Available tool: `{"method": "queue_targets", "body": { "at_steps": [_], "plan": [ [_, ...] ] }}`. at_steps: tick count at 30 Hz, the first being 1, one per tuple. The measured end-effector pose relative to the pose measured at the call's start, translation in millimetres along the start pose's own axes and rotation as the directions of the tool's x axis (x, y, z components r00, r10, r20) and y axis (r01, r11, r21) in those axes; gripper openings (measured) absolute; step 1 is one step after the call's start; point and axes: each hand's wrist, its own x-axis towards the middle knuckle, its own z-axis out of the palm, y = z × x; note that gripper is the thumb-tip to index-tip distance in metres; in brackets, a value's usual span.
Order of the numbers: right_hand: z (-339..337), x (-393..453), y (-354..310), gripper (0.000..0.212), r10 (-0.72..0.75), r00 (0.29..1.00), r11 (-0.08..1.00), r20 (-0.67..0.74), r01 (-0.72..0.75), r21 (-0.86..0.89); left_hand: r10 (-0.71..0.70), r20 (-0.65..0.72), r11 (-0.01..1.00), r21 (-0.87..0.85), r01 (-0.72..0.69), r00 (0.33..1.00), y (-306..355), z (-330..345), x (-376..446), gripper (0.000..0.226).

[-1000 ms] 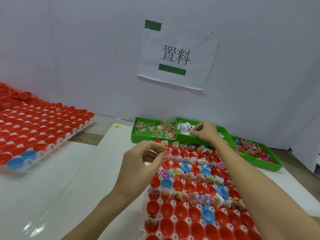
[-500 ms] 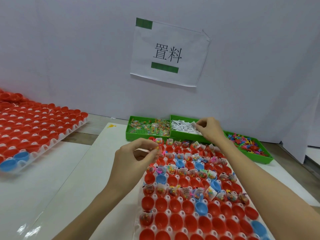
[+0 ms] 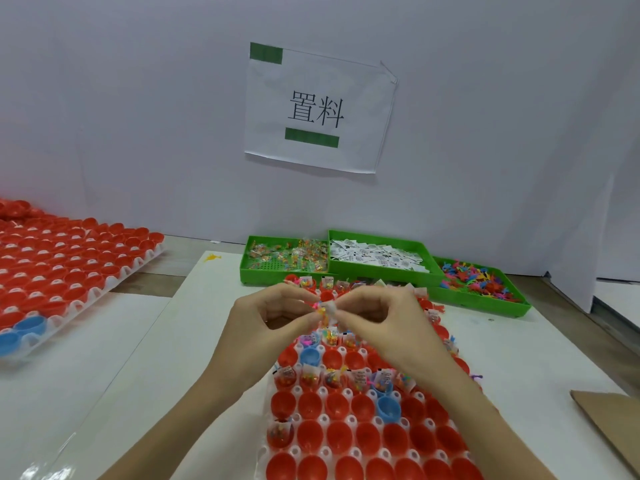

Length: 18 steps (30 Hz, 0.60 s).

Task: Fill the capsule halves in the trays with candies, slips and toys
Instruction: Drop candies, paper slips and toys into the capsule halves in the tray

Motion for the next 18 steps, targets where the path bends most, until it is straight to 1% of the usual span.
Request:
{"method": "queue_targets", "body": {
  "at_steps": [3, 7, 10, 12, 15, 17, 18],
  "plan": [
    [6.6, -13.4, -1.6, 0.008, 0.0, 1.0, 1.0, -0.011, 0.0, 0.015, 0.025, 0.008, 0.998, 0.061, -0.026, 1.0, -0.8, 1.4, -1.1, 0.027],
    [5.6, -20.5, 0.0, 0.008, 0.015, 0.999, 0.999, -0.028, -0.014, 0.039, 0.03, 0.07, 0.998, 0.056, -0.034, 0.997, -1.4, 3.7, -0.9, 0.024],
    [4.4, -24.0, 0.1, 0.008, 0.01, 1.0, 0.998, -0.022, -0.009, 0.059, 0.0, 0.124, 0.998, 0.06, -0.007, 0.992, -1.8, 4.4, -1.4, 0.019],
    [2.6, -24.8, -0.3, 0.008, 0.021, 1.0, 0.998, -0.012, -0.02, 0.063, -0.017, 0.136, 0.998, 0.056, 0.01, 0.991, -1.9, 4.3, -1.2, 0.013],
    [-4.8, -24.9, -2.7, 0.011, 0.047, 0.999, 0.997, 0.014, -0.047, 0.06, -0.048, 0.139, 0.998, 0.042, 0.043, 0.989, -2.2, 5.2, -1.7, 0.01],
    [-18.1, -19.7, -2.0, 0.012, 0.061, 0.998, 0.998, -0.008, -0.061, 0.035, -0.065, 0.135, 0.998, 0.028, 0.062, 0.989, -3.6, 6.1, -2.3, 0.009],
    [-28.1, -14.2, 0.2, 0.012, 0.071, 0.996, 0.997, -0.047, -0.071, 0.013, -0.066, 0.132, 0.998, 0.032, 0.062, 0.989, -4.7, 6.3, -2.2, 0.008]
  ]
}}
